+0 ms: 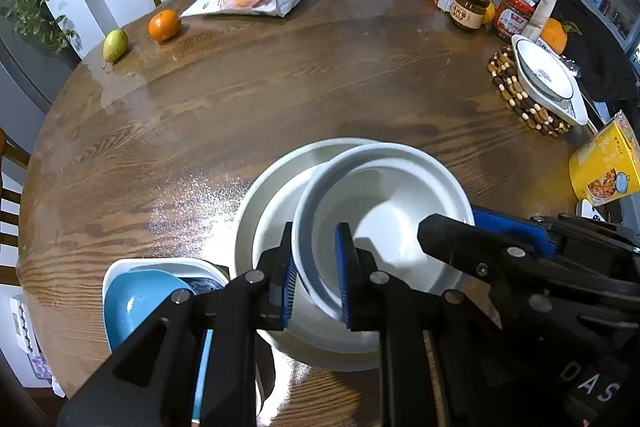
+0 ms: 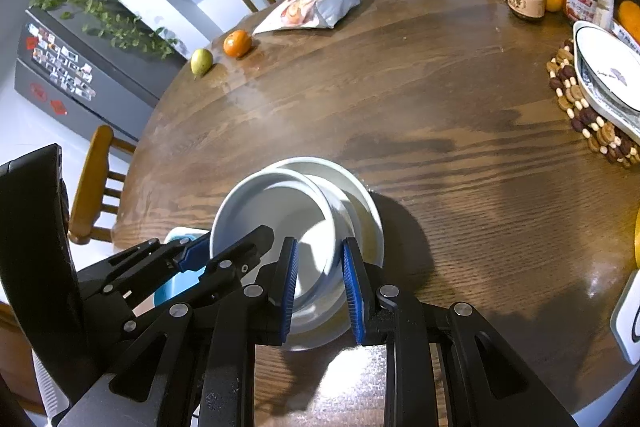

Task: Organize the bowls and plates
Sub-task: 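Carry the nested white bowls toward the teal dish and lower them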

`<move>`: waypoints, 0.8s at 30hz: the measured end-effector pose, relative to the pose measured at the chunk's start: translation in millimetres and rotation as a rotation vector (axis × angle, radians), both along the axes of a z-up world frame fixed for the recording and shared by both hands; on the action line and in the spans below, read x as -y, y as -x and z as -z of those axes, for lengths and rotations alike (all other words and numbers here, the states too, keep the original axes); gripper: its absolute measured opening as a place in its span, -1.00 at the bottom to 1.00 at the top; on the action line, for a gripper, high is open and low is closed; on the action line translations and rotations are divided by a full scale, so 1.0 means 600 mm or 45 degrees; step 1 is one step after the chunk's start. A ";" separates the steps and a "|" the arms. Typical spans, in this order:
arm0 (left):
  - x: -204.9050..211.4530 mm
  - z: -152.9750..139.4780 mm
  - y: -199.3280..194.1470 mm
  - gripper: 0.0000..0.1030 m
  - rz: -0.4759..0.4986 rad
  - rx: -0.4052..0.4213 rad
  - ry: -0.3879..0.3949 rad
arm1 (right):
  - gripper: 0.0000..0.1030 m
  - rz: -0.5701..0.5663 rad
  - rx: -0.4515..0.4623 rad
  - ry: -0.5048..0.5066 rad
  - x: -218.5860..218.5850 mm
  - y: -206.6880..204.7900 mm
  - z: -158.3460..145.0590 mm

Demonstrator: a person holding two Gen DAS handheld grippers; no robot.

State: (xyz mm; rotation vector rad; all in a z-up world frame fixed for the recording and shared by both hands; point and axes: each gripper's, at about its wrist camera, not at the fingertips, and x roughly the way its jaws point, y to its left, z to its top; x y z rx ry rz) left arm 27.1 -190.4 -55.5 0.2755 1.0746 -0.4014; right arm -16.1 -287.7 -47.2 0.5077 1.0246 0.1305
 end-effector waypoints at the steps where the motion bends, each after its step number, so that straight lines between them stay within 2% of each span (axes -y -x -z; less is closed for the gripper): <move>1: -0.001 0.005 -0.003 -0.70 -0.004 -0.017 0.001 | -0.51 -0.001 -0.011 -0.002 0.000 -0.001 0.005; 7: -0.002 0.017 -0.010 -0.70 -0.012 -0.042 -0.013 | -0.51 -0.007 -0.045 -0.026 -0.001 -0.010 0.020; 24: -0.011 0.024 -0.021 -0.70 -0.025 -0.035 -0.020 | -0.51 -0.032 -0.052 -0.006 -0.014 -0.026 0.020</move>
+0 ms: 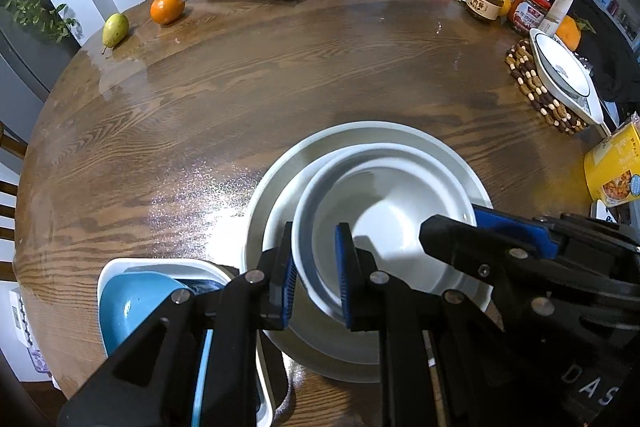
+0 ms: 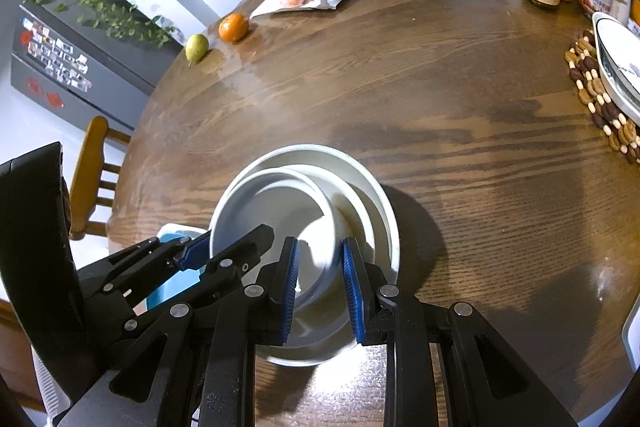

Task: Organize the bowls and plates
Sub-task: 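Carry the nested white bowls toward the teal dish and lower them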

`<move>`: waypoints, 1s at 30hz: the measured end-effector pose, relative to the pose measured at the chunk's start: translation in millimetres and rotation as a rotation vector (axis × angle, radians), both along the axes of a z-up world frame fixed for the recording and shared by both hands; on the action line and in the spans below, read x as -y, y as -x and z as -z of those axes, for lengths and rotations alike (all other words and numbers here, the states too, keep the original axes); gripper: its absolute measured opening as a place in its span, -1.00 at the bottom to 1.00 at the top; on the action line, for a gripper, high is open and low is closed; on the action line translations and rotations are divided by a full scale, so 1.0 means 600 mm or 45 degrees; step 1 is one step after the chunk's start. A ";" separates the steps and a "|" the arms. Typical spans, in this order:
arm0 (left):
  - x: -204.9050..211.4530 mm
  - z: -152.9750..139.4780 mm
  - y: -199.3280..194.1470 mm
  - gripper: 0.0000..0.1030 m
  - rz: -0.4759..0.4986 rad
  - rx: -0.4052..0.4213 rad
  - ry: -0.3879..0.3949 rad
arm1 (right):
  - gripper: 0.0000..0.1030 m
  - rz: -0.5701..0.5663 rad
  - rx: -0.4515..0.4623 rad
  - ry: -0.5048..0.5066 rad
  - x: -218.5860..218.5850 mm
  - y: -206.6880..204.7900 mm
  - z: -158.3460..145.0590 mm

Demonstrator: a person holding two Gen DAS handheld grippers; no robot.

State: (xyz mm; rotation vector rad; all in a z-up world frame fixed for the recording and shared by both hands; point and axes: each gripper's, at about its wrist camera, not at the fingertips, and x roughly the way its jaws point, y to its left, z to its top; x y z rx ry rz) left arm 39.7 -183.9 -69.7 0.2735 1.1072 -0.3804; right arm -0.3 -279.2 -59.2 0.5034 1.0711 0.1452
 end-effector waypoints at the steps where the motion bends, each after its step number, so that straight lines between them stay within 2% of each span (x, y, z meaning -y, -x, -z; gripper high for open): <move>1: 0.000 0.000 0.000 -0.70 0.000 0.000 0.000 | -0.51 -0.002 0.000 0.003 -0.001 0.000 0.000; 10: 0.000 0.000 0.000 -0.63 -0.006 -0.015 0.014 | -0.50 -0.001 -0.008 0.030 -0.008 -0.003 -0.004; 30: -0.003 -0.009 0.003 -0.63 -0.012 0.007 0.015 | -0.50 -0.003 -0.001 0.038 -0.004 -0.010 -0.006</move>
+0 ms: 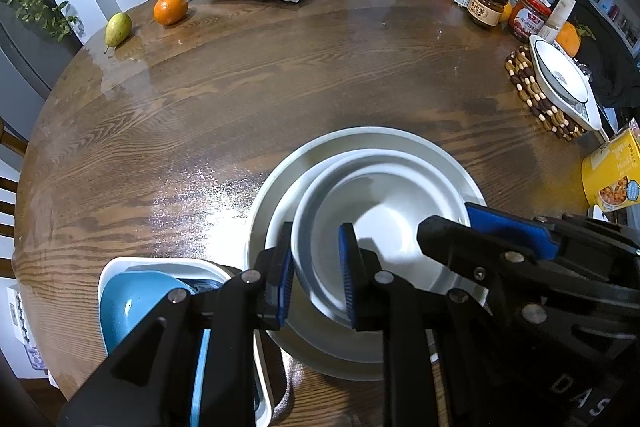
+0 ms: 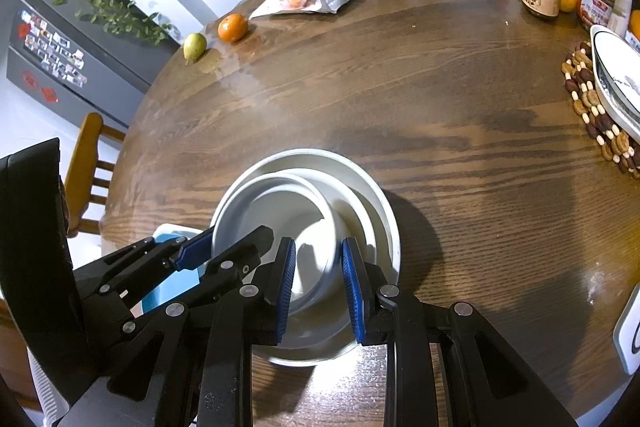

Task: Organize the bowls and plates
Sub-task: 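Carry the nested white bowls toward the teal dish and lower them, then open both grippers and pull them back from the white dish rim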

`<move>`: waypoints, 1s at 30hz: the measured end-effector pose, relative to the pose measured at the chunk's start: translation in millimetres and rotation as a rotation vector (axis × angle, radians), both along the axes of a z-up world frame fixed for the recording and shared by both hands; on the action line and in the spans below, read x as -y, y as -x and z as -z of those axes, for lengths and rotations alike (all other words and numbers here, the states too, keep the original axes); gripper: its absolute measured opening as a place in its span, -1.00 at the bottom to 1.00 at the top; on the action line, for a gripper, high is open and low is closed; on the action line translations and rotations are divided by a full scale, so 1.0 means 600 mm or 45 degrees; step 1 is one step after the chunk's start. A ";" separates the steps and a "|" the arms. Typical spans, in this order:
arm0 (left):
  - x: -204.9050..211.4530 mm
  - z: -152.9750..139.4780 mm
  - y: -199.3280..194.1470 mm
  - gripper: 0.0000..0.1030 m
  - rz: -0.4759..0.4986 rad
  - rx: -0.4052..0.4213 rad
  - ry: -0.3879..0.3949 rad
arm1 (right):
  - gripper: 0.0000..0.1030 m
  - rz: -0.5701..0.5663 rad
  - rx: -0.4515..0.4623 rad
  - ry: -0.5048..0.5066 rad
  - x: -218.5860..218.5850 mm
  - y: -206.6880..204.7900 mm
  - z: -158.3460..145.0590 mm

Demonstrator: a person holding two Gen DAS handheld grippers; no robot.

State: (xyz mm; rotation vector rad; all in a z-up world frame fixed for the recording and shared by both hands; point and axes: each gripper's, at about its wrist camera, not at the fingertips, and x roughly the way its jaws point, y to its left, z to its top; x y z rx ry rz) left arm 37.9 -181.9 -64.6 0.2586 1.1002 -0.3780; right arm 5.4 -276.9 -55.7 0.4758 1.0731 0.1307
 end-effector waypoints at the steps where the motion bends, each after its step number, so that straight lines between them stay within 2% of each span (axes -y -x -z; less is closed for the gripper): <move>1: 0.000 -0.001 0.001 -0.63 0.000 0.003 0.001 | -0.50 0.000 0.002 0.003 0.001 -0.001 0.000; 30: -0.009 -0.019 0.004 -0.61 -0.001 0.041 0.014 | -0.50 0.005 0.042 0.002 0.004 0.009 -0.019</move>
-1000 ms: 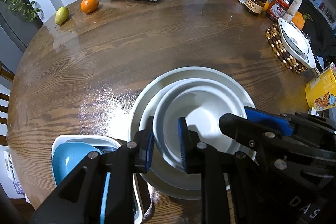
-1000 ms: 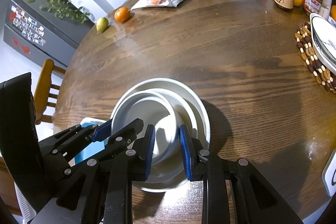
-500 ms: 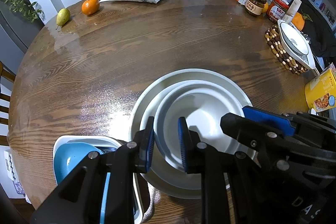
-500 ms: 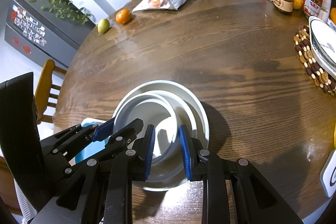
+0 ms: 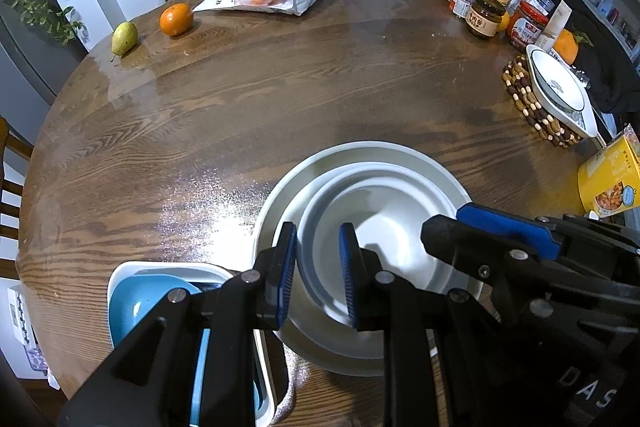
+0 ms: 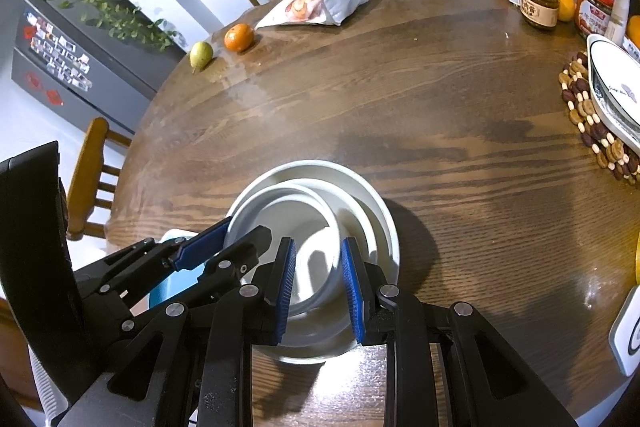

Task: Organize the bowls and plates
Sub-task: 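Open both grippers and pull them back from the white dish rim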

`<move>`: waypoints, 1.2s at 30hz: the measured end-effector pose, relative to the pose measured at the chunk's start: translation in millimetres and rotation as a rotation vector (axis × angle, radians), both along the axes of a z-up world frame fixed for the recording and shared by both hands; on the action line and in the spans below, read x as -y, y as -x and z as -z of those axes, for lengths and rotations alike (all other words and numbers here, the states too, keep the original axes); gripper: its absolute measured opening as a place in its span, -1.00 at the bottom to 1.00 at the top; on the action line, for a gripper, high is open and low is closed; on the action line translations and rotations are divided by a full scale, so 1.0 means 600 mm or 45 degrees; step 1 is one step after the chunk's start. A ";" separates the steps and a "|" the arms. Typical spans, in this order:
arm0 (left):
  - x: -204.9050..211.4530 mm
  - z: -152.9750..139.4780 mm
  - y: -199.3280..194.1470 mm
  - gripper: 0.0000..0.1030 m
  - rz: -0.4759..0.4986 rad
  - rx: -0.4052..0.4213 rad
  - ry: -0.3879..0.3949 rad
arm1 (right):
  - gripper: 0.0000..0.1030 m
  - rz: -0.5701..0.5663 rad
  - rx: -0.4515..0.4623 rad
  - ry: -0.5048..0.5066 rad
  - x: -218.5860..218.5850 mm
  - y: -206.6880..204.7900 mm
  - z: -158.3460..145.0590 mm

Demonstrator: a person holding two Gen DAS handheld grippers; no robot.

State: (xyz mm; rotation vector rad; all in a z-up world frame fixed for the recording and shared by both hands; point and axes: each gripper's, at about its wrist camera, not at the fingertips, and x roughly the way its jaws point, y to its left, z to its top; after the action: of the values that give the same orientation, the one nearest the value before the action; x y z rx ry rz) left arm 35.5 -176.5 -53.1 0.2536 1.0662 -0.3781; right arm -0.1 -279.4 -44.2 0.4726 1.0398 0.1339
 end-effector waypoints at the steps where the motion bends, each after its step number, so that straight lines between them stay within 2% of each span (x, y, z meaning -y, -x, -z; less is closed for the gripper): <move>1: 0.000 -0.001 0.000 -0.61 0.000 0.003 0.000 | -0.50 0.000 0.003 -0.001 0.000 0.001 -0.001; 3: -0.001 -0.001 0.000 -0.59 -0.003 0.004 0.001 | -0.50 0.003 0.007 -0.001 0.001 0.001 -0.003; 5: -0.002 -0.002 -0.001 -0.45 -0.011 0.005 0.002 | -0.50 0.008 0.009 0.000 0.002 0.002 -0.003; 12: -0.008 -0.011 -0.001 -0.44 -0.026 0.019 0.019 | -0.50 0.030 0.021 0.001 0.007 0.008 -0.010; 16: -0.010 -0.017 0.000 -0.33 -0.031 0.035 0.024 | -0.50 0.034 0.041 0.004 0.008 0.012 -0.018; 24: -0.010 -0.022 0.002 -0.30 -0.035 0.046 0.027 | -0.50 0.038 0.049 0.009 0.011 0.014 -0.022; 28: -0.014 -0.024 0.003 -0.26 -0.042 0.055 0.031 | -0.34 0.048 0.049 0.017 0.014 0.016 -0.025; 36: -0.022 -0.029 0.005 -0.15 -0.057 0.065 0.034 | -0.29 0.049 0.055 0.012 0.017 0.021 -0.026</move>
State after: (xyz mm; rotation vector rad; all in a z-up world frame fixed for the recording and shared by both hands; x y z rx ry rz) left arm 32.7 -163.5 -35.7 0.2140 1.0142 -0.3435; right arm -12.5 -289.5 -28.3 0.4790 0.9878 0.1041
